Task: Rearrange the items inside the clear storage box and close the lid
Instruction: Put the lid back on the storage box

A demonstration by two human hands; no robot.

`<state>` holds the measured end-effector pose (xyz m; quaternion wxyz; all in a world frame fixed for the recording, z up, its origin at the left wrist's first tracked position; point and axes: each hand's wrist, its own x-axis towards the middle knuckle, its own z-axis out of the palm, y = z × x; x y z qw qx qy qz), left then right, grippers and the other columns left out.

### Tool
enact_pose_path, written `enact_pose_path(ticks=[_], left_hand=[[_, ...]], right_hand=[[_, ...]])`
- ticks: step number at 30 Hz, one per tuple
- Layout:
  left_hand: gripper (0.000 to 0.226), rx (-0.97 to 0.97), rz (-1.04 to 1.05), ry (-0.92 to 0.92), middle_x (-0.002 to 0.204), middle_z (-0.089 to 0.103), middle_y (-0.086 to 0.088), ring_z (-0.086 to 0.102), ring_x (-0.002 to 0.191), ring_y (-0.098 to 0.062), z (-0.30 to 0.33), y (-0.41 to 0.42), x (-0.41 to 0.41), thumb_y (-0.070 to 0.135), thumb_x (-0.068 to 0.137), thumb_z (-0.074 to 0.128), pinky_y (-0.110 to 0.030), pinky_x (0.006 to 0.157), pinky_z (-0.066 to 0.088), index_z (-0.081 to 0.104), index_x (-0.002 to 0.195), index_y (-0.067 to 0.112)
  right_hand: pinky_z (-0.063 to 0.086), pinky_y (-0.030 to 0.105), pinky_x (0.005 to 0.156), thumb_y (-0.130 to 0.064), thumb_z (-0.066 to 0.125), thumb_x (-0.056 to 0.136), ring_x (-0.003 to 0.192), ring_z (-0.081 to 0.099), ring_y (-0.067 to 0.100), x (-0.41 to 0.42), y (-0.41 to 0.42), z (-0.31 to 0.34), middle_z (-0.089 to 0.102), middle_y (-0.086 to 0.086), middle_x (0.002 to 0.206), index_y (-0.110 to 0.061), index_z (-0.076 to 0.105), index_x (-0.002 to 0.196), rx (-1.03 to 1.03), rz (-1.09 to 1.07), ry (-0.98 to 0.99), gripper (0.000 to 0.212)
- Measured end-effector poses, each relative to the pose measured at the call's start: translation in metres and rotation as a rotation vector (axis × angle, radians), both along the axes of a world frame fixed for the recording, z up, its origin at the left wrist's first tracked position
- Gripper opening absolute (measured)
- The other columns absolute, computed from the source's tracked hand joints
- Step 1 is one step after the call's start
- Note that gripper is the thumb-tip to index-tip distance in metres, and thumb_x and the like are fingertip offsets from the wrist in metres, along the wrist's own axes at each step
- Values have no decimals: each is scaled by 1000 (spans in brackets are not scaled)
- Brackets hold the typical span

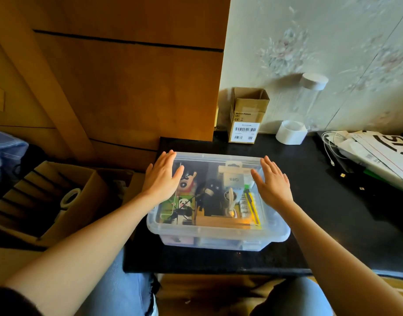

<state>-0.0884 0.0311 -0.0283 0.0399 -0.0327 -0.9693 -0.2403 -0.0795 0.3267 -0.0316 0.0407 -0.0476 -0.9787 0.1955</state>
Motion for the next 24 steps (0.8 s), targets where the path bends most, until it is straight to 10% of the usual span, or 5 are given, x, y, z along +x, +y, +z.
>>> enact_pose_path(ticks=[24], left_hand=[[71,278,407,121,156,17,-13,18,143,-30,4,-1,58,44,94,49,-48,115,22,21,149,9]], right_hand=[[34,38,107,-39,48,94,131,41,22,63,7,0,42,4,144,-13,35,142,-444,-191,176,56]])
